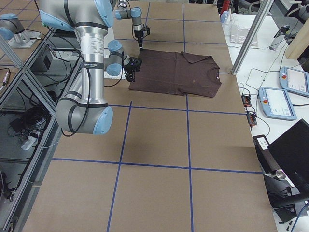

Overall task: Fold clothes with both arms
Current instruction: 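Grasp the hem corners nearest the robot with both grippers, then lift the hem with both grippers and fold it toward the collar, then lay the folded hem near the collar and release both grippers, then move the left gripper to the folded shirt's side edge nearest it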

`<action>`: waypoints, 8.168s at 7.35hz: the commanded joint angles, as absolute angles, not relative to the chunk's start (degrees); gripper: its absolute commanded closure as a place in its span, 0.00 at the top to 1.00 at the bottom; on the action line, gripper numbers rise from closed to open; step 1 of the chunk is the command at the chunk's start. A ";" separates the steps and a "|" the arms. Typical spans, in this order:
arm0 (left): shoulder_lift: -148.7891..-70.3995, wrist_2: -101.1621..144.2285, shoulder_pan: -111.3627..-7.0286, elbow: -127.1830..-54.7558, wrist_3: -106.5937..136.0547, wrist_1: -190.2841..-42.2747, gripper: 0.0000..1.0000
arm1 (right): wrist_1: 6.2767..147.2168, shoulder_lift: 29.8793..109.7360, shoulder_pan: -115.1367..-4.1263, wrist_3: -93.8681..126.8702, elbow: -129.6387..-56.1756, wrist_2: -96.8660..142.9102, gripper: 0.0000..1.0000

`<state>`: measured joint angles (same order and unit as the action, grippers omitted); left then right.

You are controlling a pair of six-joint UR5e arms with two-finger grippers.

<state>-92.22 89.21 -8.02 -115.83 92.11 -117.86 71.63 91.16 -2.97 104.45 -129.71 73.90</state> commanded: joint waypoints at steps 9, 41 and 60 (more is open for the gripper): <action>-92.11 89.56 -8.09 -120.85 92.11 -117.77 0.00 | 84.55 87.45 5.71 118.74 -123.05 68.12 0.63; -118.30 102.74 -41.75 -89.30 63.46 -111.71 0.00 | 82.27 53.44 -38.67 89.91 -87.89 92.29 0.00; -97.30 96.15 -21.36 -109.34 81.56 -120.94 0.50 | 79.98 53.96 -39.73 82.18 -87.89 93.08 1.00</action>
